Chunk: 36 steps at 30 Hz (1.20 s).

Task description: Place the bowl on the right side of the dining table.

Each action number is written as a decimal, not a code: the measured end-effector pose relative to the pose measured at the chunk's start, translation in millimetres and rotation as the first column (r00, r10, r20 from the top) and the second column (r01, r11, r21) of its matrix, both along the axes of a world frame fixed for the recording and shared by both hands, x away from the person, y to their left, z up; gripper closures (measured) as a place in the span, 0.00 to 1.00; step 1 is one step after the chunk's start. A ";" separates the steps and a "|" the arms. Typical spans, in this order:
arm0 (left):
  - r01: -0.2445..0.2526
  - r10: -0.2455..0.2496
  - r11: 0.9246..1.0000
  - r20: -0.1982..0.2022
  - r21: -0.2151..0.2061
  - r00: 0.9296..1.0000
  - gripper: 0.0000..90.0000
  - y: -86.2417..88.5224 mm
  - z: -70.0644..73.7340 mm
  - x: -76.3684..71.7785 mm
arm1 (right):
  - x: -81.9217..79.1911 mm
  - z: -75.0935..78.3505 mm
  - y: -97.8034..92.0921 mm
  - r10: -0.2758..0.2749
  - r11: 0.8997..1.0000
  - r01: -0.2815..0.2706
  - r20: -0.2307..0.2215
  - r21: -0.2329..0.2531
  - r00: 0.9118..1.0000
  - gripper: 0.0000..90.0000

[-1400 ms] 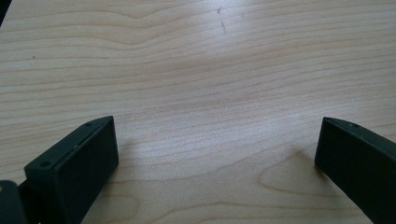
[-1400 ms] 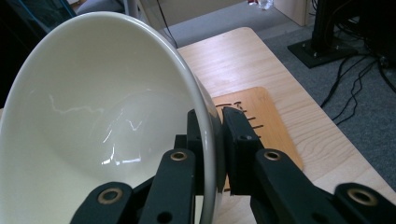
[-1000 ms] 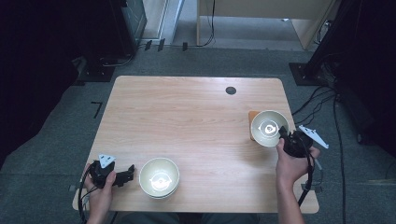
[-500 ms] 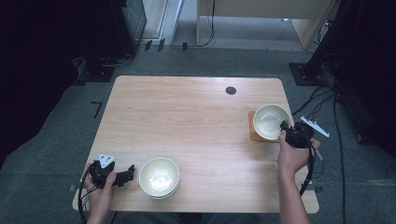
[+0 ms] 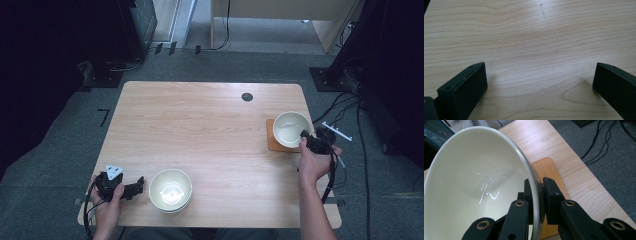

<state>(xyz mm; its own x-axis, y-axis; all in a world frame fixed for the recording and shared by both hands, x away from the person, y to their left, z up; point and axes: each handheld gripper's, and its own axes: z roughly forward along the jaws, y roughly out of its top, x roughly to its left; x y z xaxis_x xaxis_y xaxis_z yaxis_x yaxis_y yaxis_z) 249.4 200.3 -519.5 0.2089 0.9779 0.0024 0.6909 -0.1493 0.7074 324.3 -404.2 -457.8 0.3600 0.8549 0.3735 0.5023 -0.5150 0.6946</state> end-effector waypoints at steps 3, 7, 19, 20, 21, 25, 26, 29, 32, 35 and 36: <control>0.000 0.000 1.000 -0.001 0.000 1.000 0.00 0.0 0.1 0.0 | 4.0 -1.6 -5.3 -0.016 0.999 0.017 -0.024 0.030 1.000 0.92; 0.000 0.000 1.000 0.000 0.000 1.000 0.00 0.0 0.0 0.0 | 8.3 -3.3 -11.8 -0.036 0.997 0.040 -0.051 0.069 0.998 0.92; 0.000 0.000 1.000 0.000 0.000 1.000 0.00 0.0 0.0 0.0 | 25.4 -5.6 -18.6 -0.036 0.994 0.048 -0.131 0.095 0.991 0.92; 0.000 0.000 1.000 0.000 0.000 1.000 0.00 0.0 0.0 0.0 | 27.2 -6.3 -18.3 -0.032 0.994 0.046 -0.142 0.095 0.989 0.92; 0.000 0.000 1.000 0.000 0.000 1.000 0.00 0.0 0.0 0.0 | 28.9 -7.2 -18.1 -0.029 0.995 0.043 -0.151 0.095 0.988 0.92; 0.000 0.000 1.000 0.000 0.000 1.000 0.00 0.0 0.0 0.0 | 34.6 -10.4 -16.6 -0.015 0.994 0.034 -0.181 0.107 0.983 0.92; 0.000 0.000 1.000 0.000 0.000 1.000 0.00 0.0 0.0 0.0 | 35.7 -11.2 -16.0 -0.012 0.993 0.034 -0.186 0.111 0.982 0.92; 0.000 0.000 1.000 0.000 0.000 1.000 0.00 0.0 0.0 0.0 | 38.5 -13.2 -14.5 -0.011 0.993 0.035 -0.202 0.111 0.979 0.92; 0.000 0.000 1.000 0.000 0.000 1.000 0.00 0.0 0.0 0.0 | 40.5 -15.6 -14.2 -0.011 0.992 0.037 -0.213 0.119 0.977 0.92; 0.000 0.000 1.000 0.000 0.000 1.000 0.00 0.0 0.0 0.0 | 42.3 -18.5 -14.9 -0.013 0.990 0.044 -0.224 0.135 0.974 0.91; 0.000 0.000 1.000 0.000 0.000 1.000 0.00 0.0 0.0 0.0 | 42.8 -19.4 -15.2 -0.012 0.990 0.045 -0.229 0.137 0.973 0.91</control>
